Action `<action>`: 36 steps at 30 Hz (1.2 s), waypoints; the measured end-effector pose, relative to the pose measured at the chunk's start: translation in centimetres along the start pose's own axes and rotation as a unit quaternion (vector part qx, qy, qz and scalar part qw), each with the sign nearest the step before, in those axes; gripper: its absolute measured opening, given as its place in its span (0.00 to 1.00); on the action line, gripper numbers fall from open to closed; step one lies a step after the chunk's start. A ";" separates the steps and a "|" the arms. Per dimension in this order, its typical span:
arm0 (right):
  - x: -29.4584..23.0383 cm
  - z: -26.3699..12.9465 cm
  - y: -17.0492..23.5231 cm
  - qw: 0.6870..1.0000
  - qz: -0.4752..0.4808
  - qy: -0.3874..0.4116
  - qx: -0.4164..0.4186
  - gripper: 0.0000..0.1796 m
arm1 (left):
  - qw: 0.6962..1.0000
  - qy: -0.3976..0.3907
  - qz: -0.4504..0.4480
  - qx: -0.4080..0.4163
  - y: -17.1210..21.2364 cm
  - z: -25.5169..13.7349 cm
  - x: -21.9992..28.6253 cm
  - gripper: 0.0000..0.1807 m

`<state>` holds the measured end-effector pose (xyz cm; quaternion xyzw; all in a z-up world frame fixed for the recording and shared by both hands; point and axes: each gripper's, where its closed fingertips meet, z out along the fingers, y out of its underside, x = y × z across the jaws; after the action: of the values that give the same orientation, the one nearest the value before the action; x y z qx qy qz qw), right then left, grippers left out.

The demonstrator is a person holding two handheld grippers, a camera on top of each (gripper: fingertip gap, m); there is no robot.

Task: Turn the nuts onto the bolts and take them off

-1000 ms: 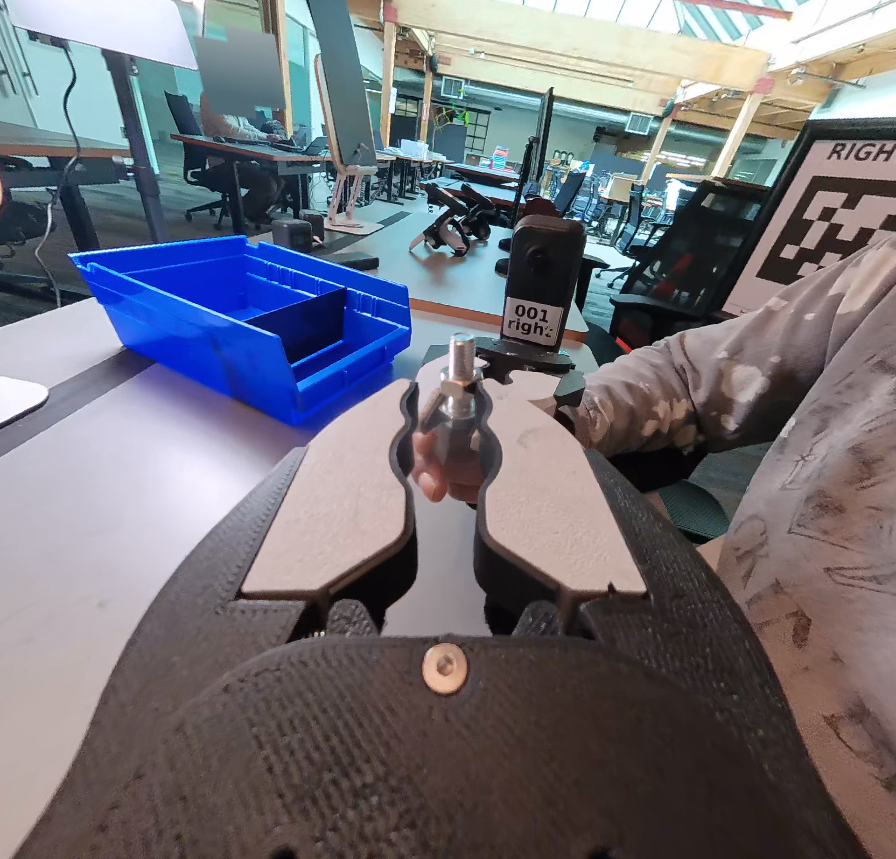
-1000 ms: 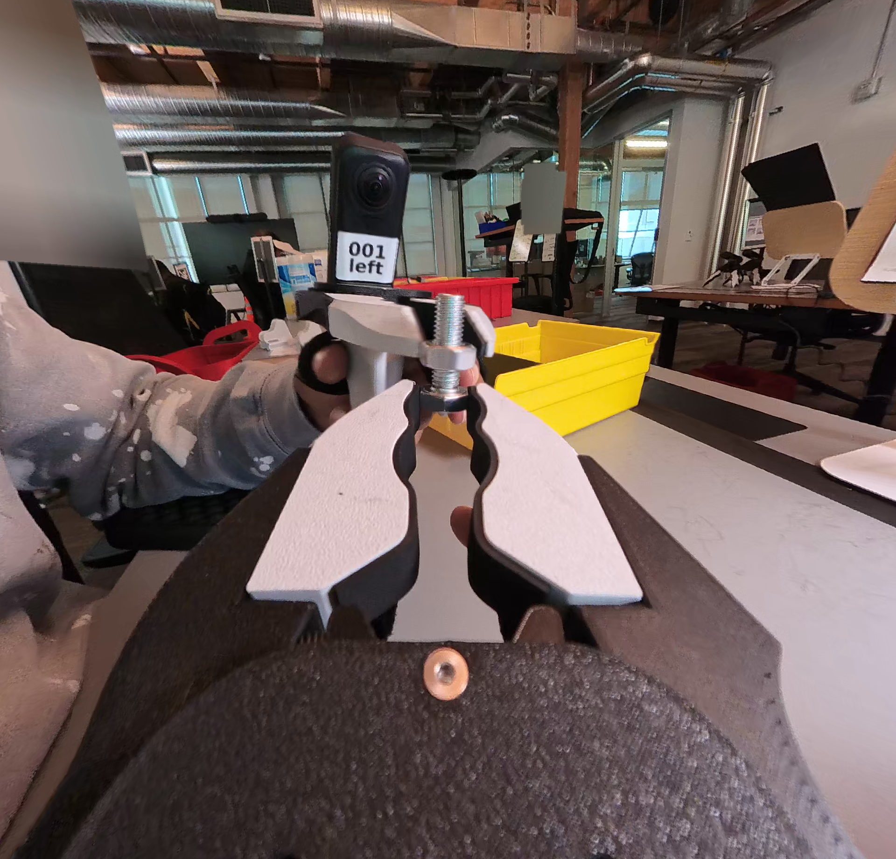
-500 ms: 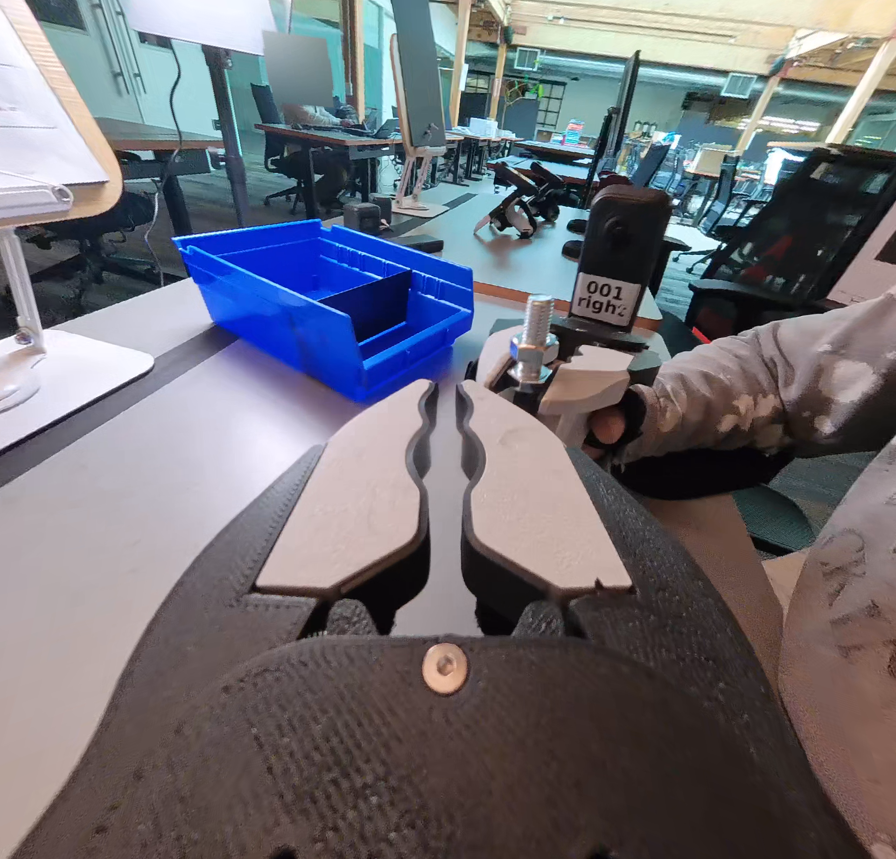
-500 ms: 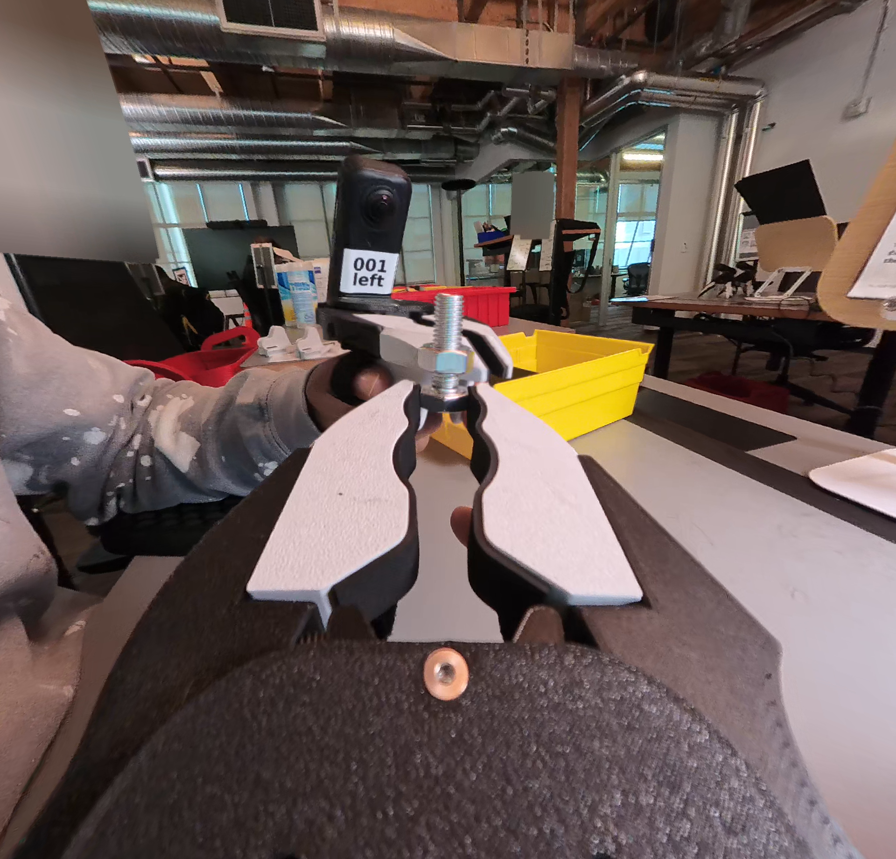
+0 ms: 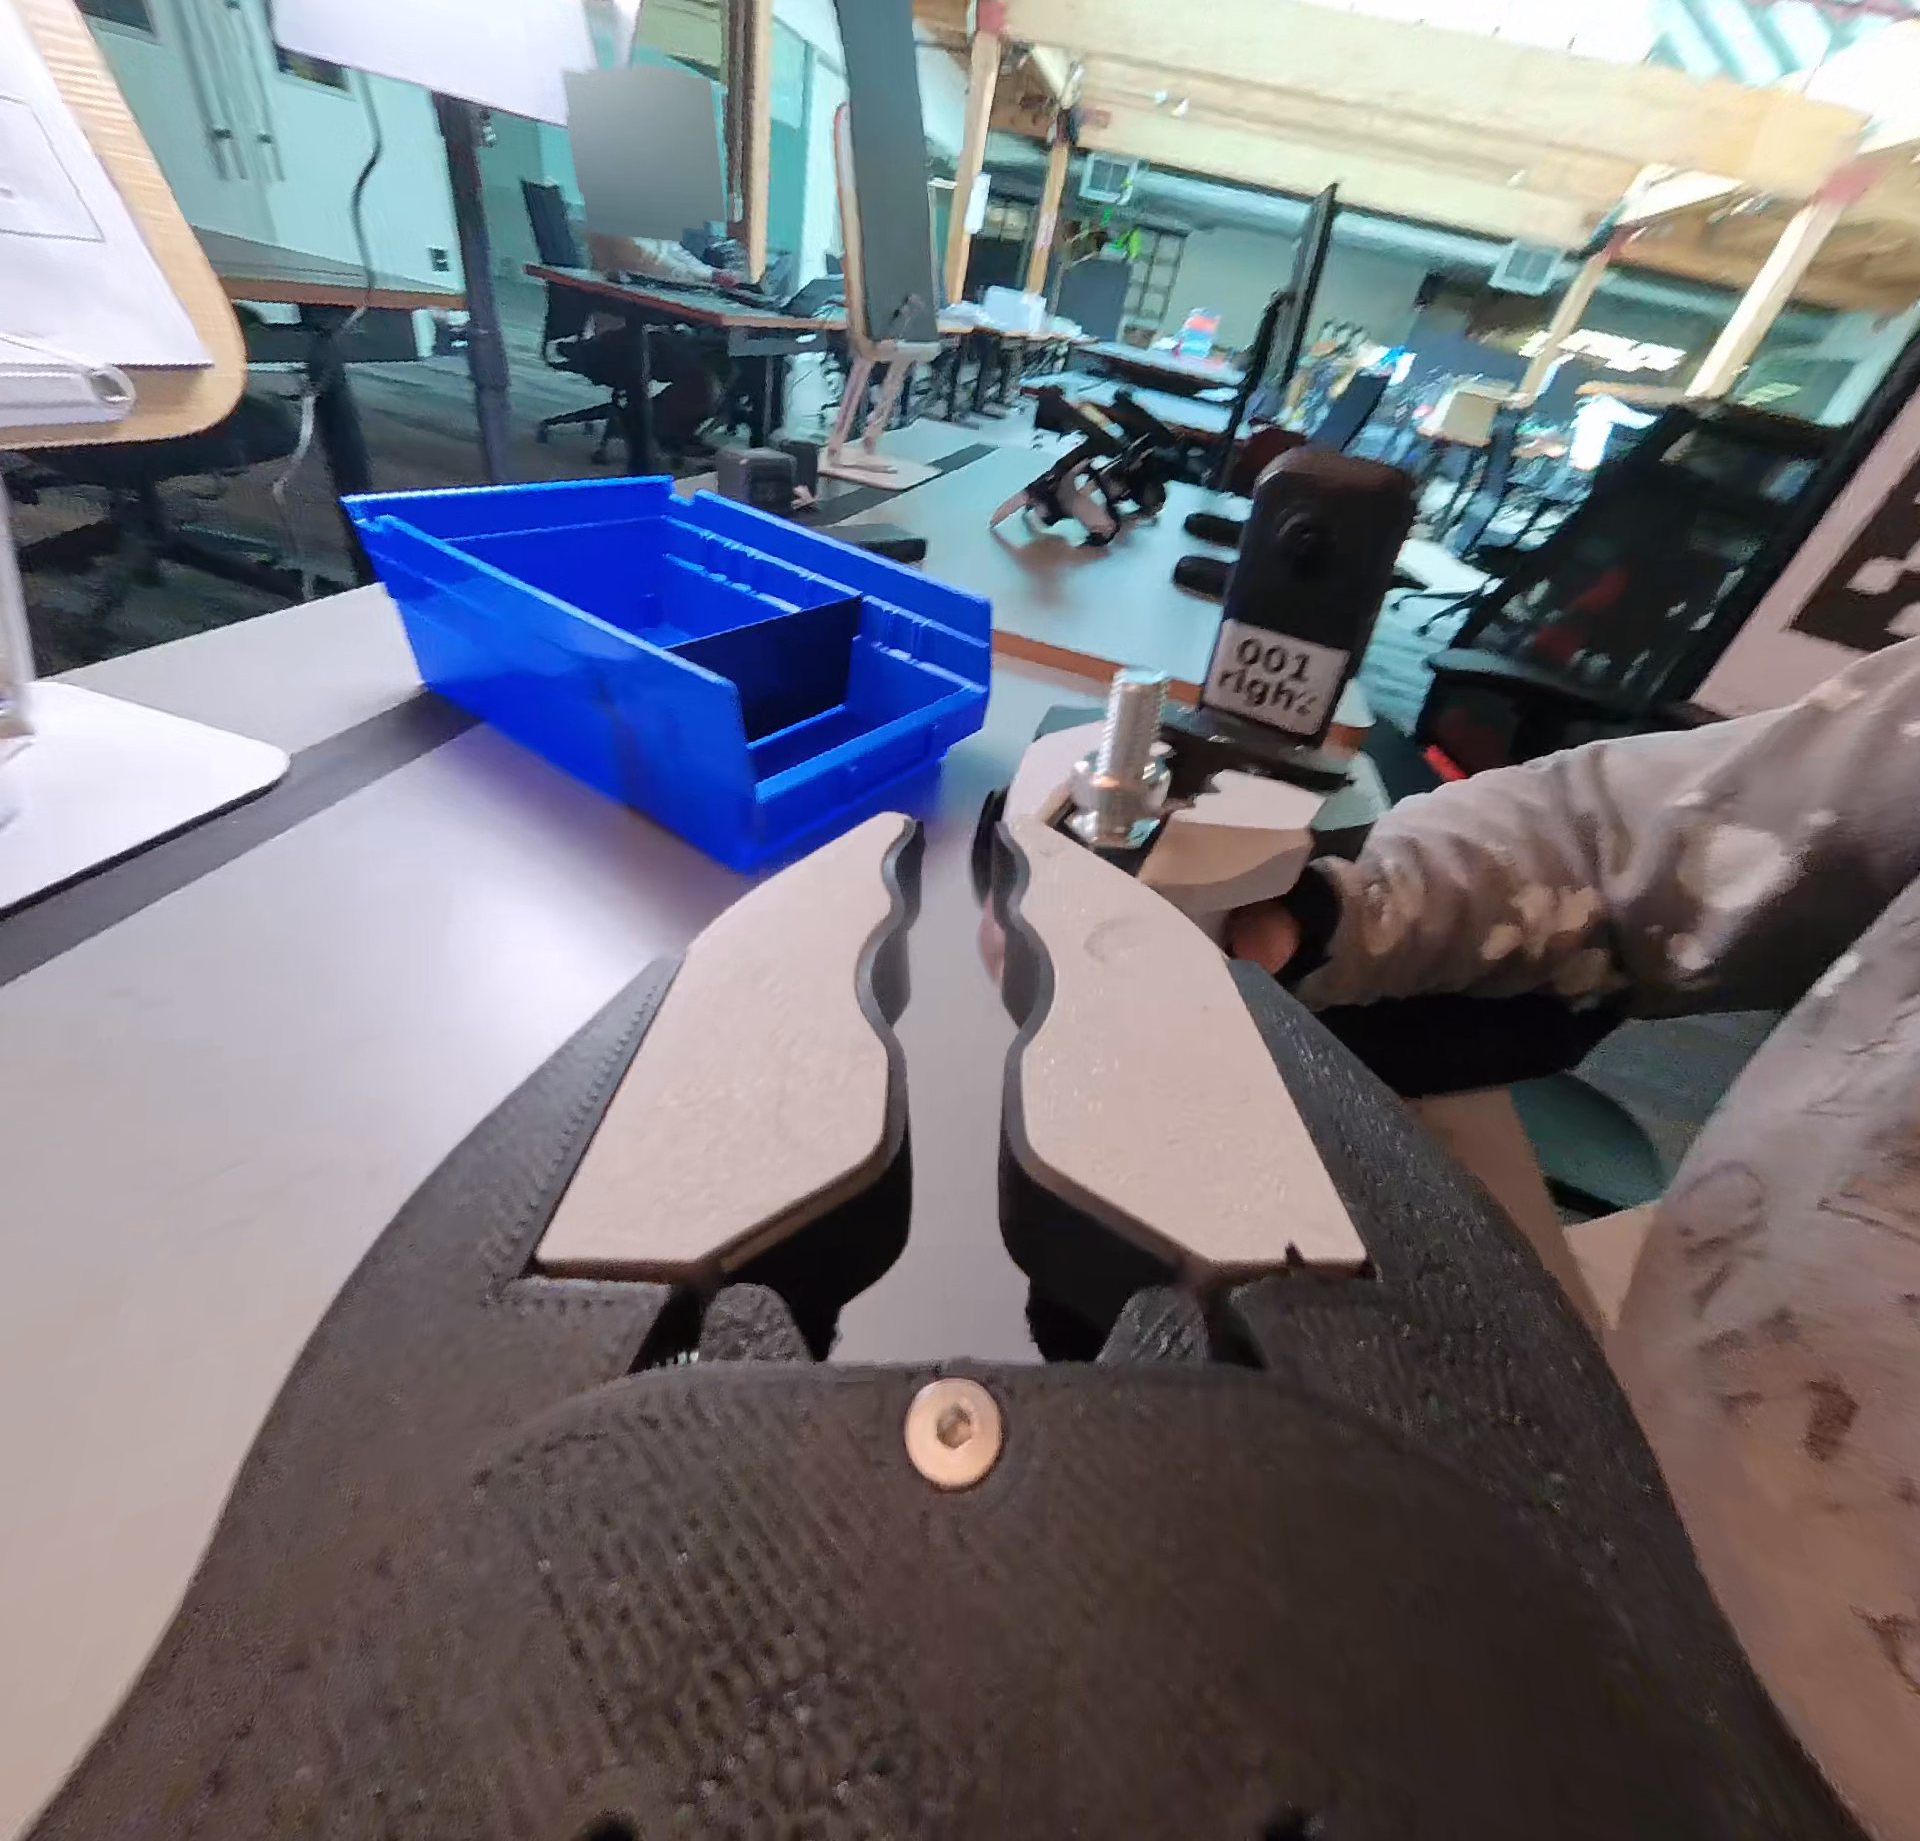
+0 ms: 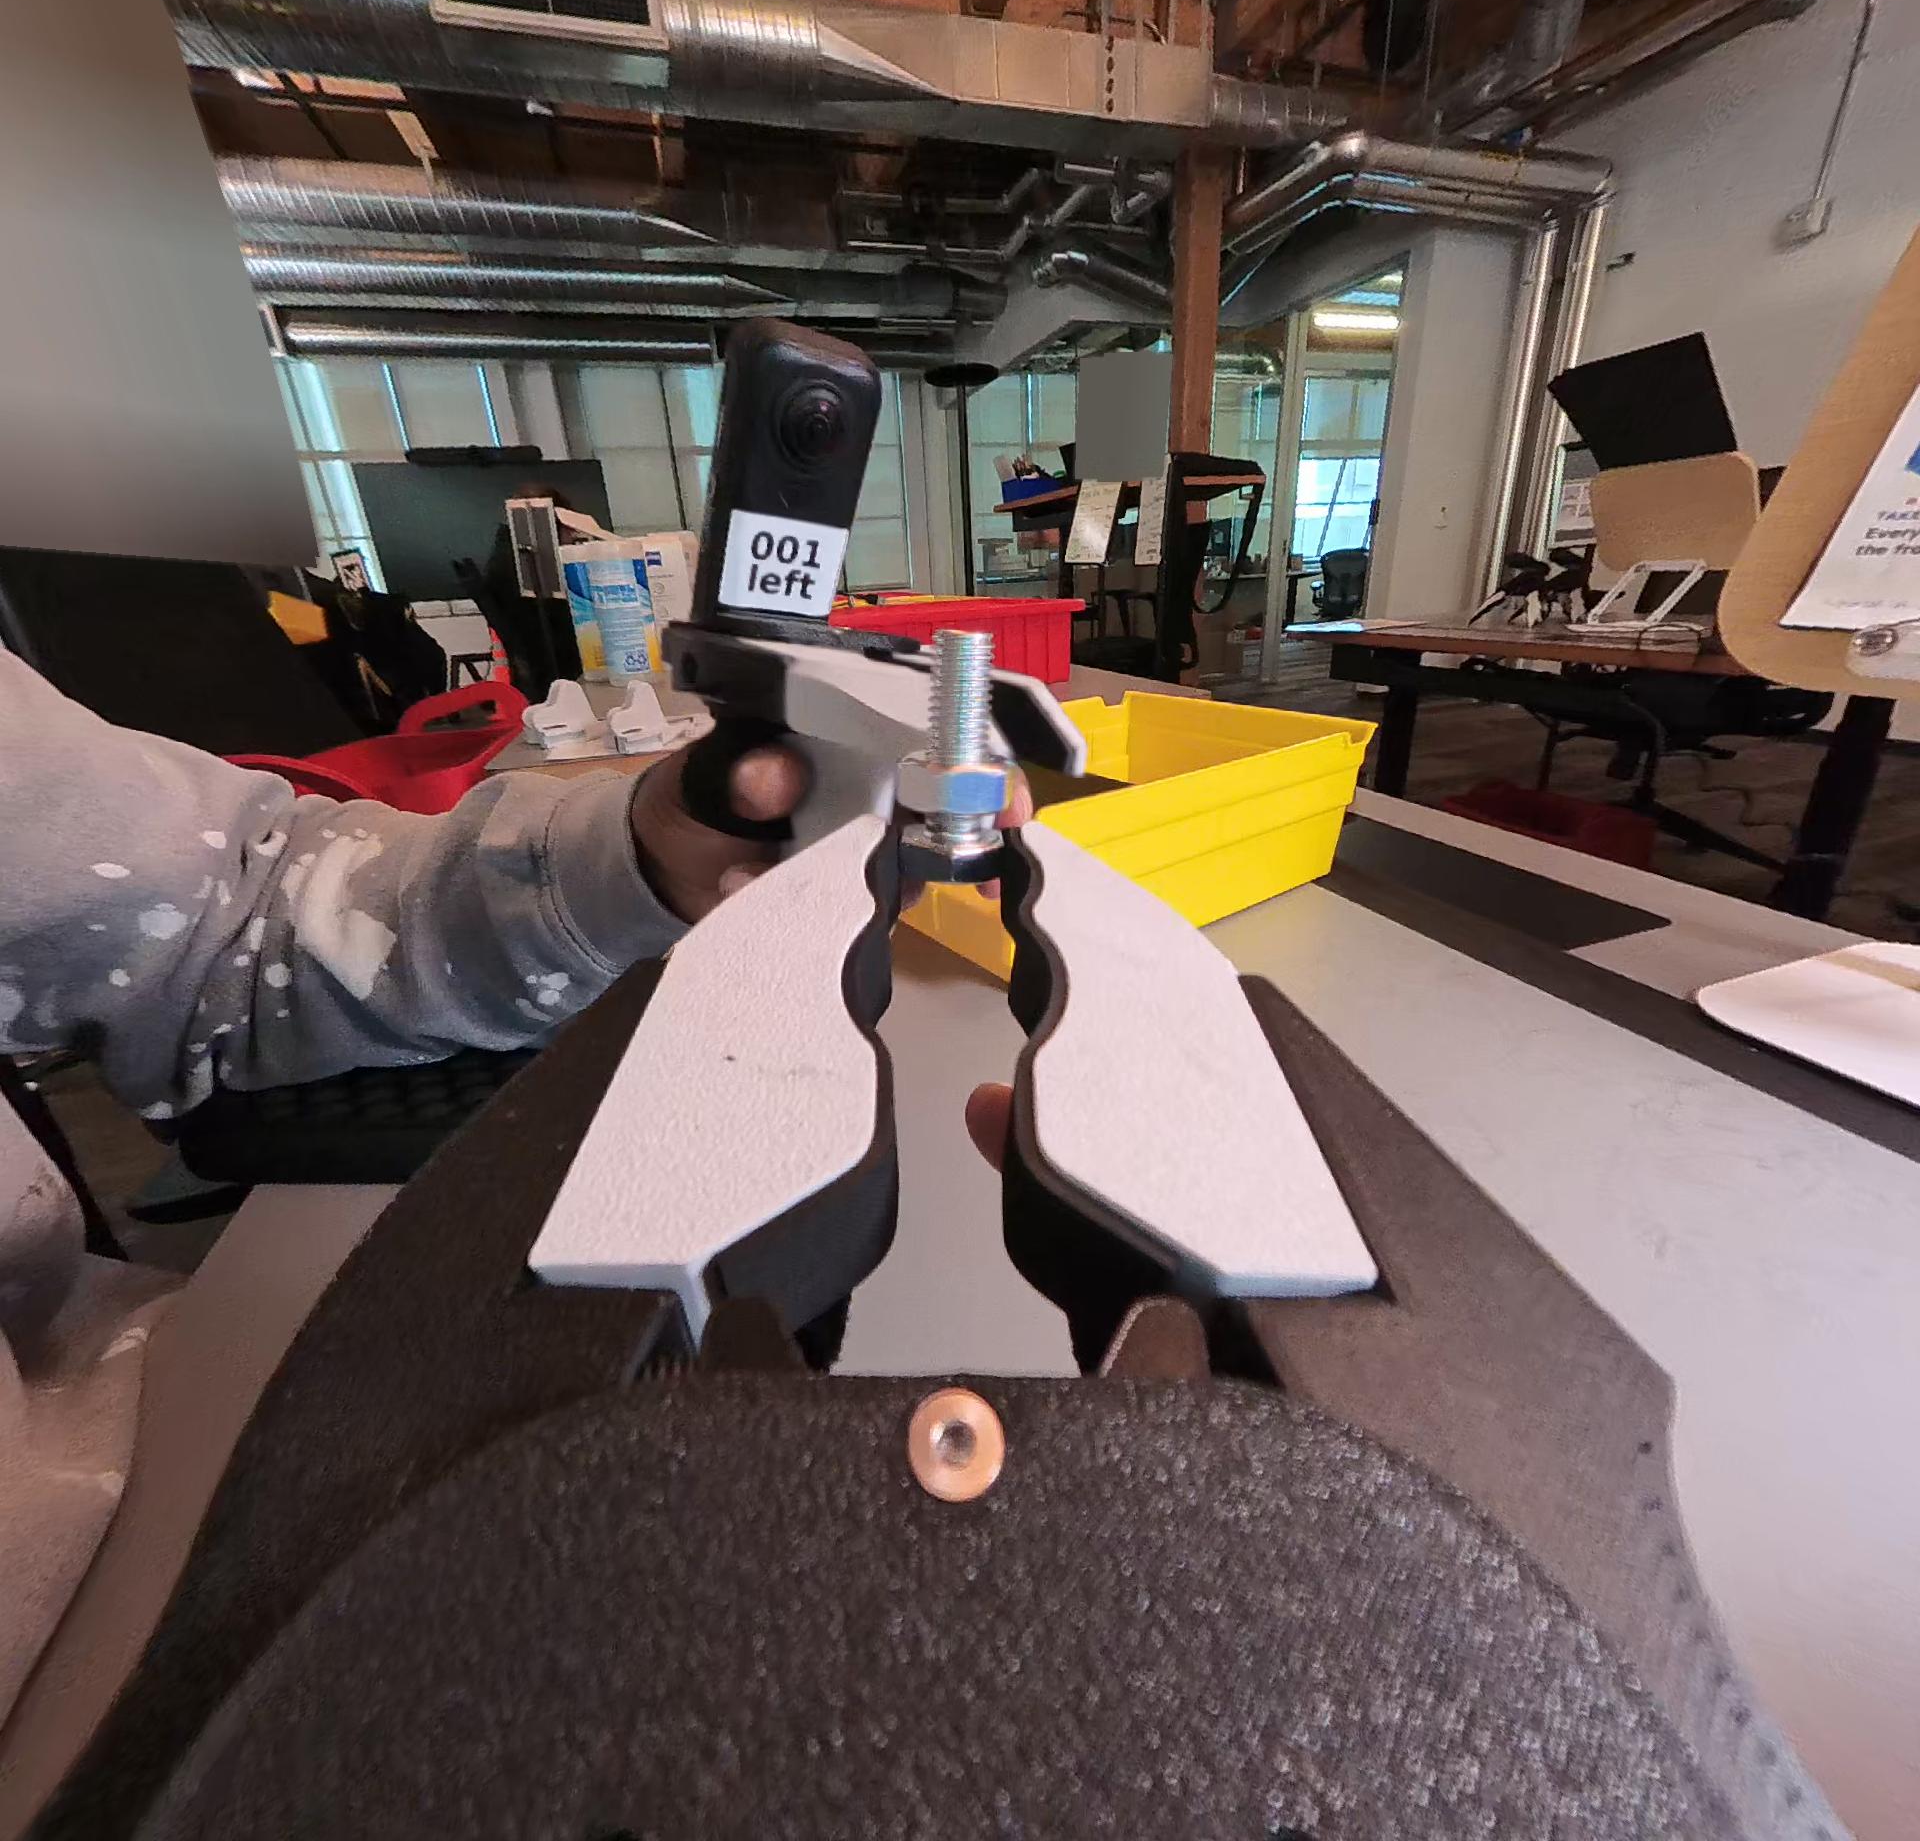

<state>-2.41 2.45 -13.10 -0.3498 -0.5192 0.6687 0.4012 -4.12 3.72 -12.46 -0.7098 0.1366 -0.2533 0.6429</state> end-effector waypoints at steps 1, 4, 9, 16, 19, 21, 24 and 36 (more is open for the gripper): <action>0.1 0.0 0.2 1.000 0.002 0.002 -0.003 0.10 | 1.000 0.013 0.000 0.003 -0.1 0.1 0.5 0.09; 0.0 0.2 0.7 1.000 -0.002 0.004 -0.015 0.10 | 0.999 0.047 0.006 0.003 0.0 0.6 2.1 0.14; 0.1 0.0 0.3 1.000 0.006 0.001 -0.003 0.10 | 1.000 -0.016 0.008 -0.020 0.6 0.6 0.1 0.00; 0.5 0.1 0.6 1.000 0.006 0.011 -0.012 0.10 | 0.999 -0.026 0.010 -0.021 0.8 0.1 -0.7 0.04; 1.0 0.1 0.8 1.000 0.006 0.022 -0.021 0.10 | 0.999 -0.027 0.009 -0.018 0.8 0.1 -0.7 0.04; 1.7 -0.1 0.8 0.999 0.000 0.039 -0.029 0.10 | 0.999 -0.037 0.013 -0.009 0.5 -0.4 -1.1 0.03; 4.8 -1.0 -0.2 0.993 -0.035 0.102 -0.051 0.10 | 0.997 -0.072 0.037 0.017 -0.6 -1.6 -1.9 0.00; 35.6 -16.5 -2.5 0.790 -0.023 0.464 -0.399 0.10 | 0.972 -0.225 0.073 0.011 1.0 -5.3 -7.0 0.00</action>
<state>-2.80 41.70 -16.04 -0.7350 -0.4991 0.1496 0.4339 -12.69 2.74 -14.50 -0.7295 0.0372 -0.0415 0.6817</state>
